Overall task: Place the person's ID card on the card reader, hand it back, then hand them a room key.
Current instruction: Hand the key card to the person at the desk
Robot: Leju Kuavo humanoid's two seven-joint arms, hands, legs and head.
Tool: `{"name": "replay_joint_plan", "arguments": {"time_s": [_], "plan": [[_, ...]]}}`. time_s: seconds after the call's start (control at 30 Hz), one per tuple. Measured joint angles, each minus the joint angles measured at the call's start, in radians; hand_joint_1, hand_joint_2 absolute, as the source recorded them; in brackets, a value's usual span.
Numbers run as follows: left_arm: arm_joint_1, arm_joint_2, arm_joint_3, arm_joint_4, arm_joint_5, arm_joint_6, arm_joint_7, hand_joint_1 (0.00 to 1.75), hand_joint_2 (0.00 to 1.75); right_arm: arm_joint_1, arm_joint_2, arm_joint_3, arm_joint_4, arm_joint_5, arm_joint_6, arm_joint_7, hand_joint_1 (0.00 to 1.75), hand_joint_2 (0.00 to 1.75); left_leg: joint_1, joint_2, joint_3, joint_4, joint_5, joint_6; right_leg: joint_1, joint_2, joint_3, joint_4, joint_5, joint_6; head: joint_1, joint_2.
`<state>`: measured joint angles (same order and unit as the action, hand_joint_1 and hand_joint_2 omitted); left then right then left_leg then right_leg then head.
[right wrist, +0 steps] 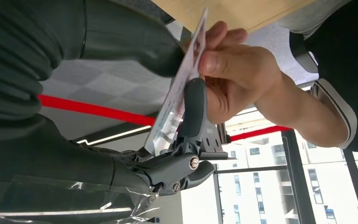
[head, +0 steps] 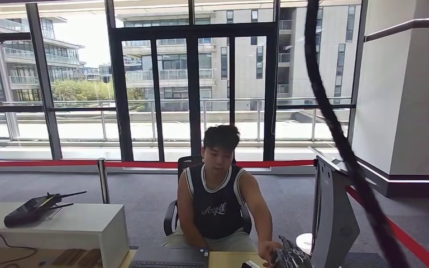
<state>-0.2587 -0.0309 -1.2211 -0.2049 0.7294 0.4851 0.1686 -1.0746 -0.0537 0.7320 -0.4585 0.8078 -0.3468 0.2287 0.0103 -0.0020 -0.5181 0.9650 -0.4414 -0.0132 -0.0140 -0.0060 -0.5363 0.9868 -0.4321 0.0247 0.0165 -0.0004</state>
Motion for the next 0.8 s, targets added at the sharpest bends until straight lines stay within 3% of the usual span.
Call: {"name": "replay_joint_plan", "arguments": {"time_s": [0.37,0.53,0.63,0.77,0.8], "plan": [[0.000,0.000,0.000,0.000,0.001,0.000,-0.006,0.00,1.75,0.000,-0.002,0.009,0.023,-0.019,-0.024,0.002,0.00,0.00,0.000,0.000,0.000,0.000,0.000,0.000,0.000,0.000,0.000,0.000,0.000,0.000,0.000,0.000],[0.001,0.000,0.000,0.000,0.021,0.008,-0.015,0.00,1.75,0.010,-0.006,-0.011,0.017,-0.152,-0.048,-0.099,0.00,0.00,0.000,0.000,0.000,0.000,0.000,0.000,0.000,0.000,0.000,0.000,0.000,0.000,0.000,0.000],[0.004,0.001,0.000,0.000,0.041,0.016,-0.026,0.00,1.75,0.034,-0.004,-0.041,-0.010,-0.296,-0.011,-0.199,0.00,0.00,0.000,0.000,0.000,0.000,0.000,0.000,0.000,0.000,0.000,0.000,0.000,0.000,0.000,0.000],[0.017,0.002,0.001,0.000,0.069,0.027,-0.044,0.00,1.75,0.124,-0.005,-0.079,-0.103,-0.543,0.106,-0.294,0.00,1.75,0.001,0.000,0.000,0.000,0.000,0.000,0.001,0.000,0.000,0.000,0.000,0.000,0.000,0.000],[0.020,0.003,0.002,0.000,0.076,0.029,-0.048,0.00,1.75,0.156,-0.007,-0.082,-0.138,-0.592,0.126,-0.301,0.00,1.75,0.001,0.000,0.000,0.000,0.000,0.000,0.001,0.000,0.000,0.000,0.000,0.000,0.000,0.000]]}}
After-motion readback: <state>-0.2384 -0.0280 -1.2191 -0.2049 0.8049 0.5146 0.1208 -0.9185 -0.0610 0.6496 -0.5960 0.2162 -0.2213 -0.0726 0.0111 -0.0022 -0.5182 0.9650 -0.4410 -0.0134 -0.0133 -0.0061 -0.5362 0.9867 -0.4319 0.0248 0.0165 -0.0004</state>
